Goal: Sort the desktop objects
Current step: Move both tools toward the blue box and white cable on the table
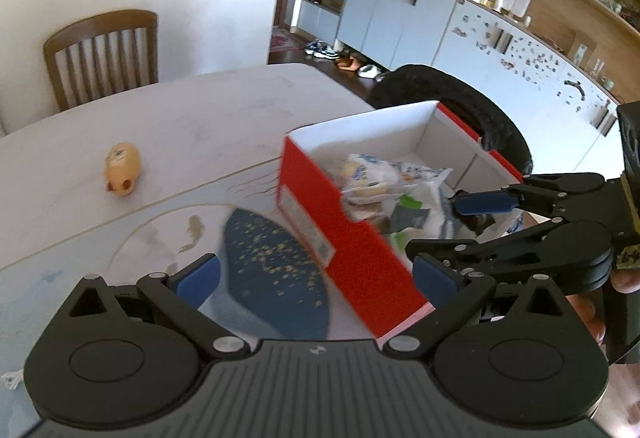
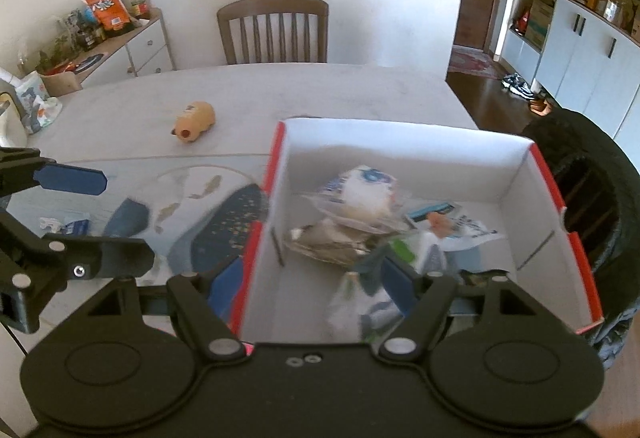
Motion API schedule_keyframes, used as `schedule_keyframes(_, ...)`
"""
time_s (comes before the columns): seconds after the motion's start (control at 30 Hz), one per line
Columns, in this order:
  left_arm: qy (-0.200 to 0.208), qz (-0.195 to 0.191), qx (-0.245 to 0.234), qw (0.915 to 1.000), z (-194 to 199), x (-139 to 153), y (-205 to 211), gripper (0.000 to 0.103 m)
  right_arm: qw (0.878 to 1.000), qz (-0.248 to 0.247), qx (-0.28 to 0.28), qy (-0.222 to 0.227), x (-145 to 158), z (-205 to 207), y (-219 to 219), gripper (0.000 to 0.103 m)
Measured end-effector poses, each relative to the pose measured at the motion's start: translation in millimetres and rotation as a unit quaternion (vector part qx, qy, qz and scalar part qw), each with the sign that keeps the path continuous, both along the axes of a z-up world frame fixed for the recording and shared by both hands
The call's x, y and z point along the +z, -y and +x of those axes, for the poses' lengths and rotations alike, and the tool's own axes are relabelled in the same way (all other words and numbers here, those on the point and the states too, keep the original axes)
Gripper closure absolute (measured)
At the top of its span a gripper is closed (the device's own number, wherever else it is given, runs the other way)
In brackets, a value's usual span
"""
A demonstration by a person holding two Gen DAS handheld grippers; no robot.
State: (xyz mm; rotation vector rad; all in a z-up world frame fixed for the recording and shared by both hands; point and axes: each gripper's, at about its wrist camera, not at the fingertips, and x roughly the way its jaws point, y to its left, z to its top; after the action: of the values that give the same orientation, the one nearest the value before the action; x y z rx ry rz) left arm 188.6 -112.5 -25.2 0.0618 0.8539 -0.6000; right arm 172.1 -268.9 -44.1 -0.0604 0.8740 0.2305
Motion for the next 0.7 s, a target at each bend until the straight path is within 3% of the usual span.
schedule_keyframes(0.7, 0.003, 0.025, 0.12, 0.9925, 0, -22, -139, 0.0, 0.998, 0.005, 0.063, -0.002, -16, 3, -123, 0.028)
